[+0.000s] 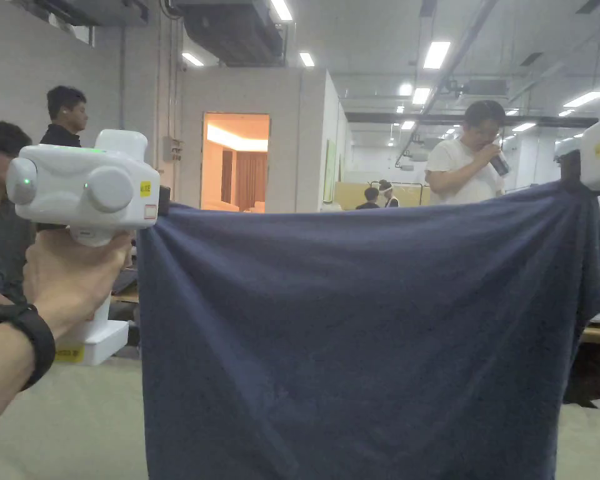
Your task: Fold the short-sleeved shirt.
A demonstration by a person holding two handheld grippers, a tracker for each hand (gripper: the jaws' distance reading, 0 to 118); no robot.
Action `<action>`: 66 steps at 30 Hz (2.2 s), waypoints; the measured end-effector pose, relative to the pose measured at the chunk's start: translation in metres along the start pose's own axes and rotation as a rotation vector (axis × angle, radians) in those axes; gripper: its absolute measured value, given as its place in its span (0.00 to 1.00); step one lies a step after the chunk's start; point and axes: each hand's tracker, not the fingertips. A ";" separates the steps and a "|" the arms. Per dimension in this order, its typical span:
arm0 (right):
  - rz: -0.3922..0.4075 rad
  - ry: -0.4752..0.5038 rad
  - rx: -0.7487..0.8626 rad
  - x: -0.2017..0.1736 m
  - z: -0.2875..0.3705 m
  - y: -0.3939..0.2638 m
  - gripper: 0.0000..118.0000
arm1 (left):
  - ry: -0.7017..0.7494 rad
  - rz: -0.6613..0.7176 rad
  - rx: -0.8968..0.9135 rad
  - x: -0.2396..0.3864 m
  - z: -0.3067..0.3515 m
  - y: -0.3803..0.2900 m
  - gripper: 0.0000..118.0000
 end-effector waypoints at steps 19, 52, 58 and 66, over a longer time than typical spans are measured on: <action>-0.111 0.184 -0.175 0.044 0.166 -0.226 0.00 | -0.167 0.103 -0.228 -0.023 0.143 -0.202 0.00; -0.097 0.003 -0.453 0.044 0.333 -0.497 0.52 | -0.225 0.148 -0.402 -0.043 0.349 -0.390 0.84; -0.011 -0.188 -0.368 0.012 0.344 -0.483 0.51 | -0.167 0.046 -0.264 -0.006 0.370 -0.359 0.84; -0.097 0.070 -0.250 -0.008 0.352 -0.461 0.04 | -0.063 0.058 -0.140 0.021 0.379 -0.339 0.46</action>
